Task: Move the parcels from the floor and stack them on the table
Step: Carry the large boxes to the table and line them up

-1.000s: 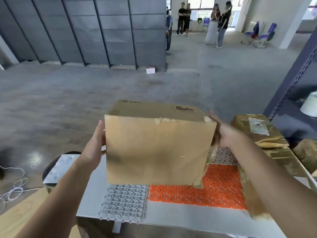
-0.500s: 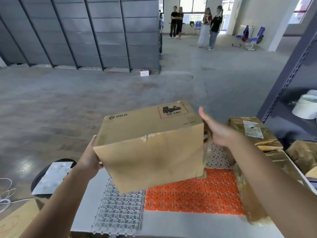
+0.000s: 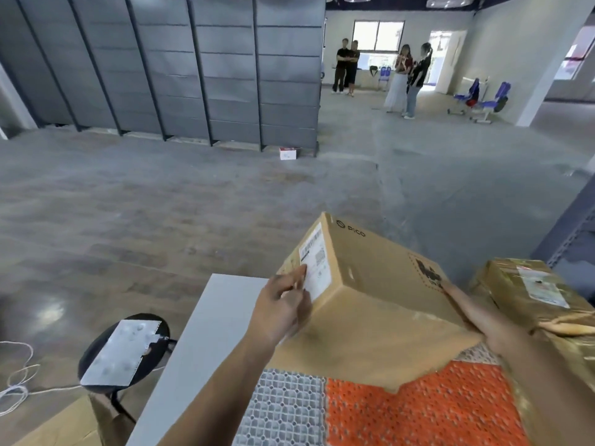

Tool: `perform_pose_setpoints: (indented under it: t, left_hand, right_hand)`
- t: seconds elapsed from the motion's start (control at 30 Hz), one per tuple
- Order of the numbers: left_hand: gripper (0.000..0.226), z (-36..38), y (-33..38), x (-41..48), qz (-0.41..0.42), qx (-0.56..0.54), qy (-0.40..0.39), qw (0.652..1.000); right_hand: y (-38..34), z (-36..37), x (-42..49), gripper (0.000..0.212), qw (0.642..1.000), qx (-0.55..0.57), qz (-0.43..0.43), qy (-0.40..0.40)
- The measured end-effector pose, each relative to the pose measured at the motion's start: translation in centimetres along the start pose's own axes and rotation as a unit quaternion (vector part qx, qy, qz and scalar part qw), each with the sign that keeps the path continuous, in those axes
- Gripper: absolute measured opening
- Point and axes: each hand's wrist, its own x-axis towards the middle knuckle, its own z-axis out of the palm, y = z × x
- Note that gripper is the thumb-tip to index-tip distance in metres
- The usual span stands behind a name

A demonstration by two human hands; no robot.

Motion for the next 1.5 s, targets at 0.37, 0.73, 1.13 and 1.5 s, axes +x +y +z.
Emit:
perform_pose_setpoints:
  t: [0.37, 0.73, 1.13, 1.5]
  left_hand:
    - [0.026, -1.6, -0.8, 2.7, 0.051, 0.054, -0.111, 0.991]
    - [0.048, 1.8, -1.0, 4.8, 0.145, 0.138, -0.208, 0.957]
    - [0.095, 5.7, -2.3, 4.3, 0.151, 0.235, -0.177, 0.944]
    - [0.081, 8.0, -1.7, 9.0, -0.181, 0.01, -0.12, 0.976]
  right_hand:
    - [-0.9, 5.7, -4.3, 0.034, 0.994, 0.102, 0.032, 0.031]
    - [4.0, 5.3, -5.6, 0.055, 0.961, 0.199, 0.077, 0.178]
    - [8.6, 2.8, -6.6, 0.045, 0.898, 0.334, 0.084, 0.275]
    - [6.3, -1.6, -2.8, 0.062, 0.904, 0.384, -0.017, 0.184]
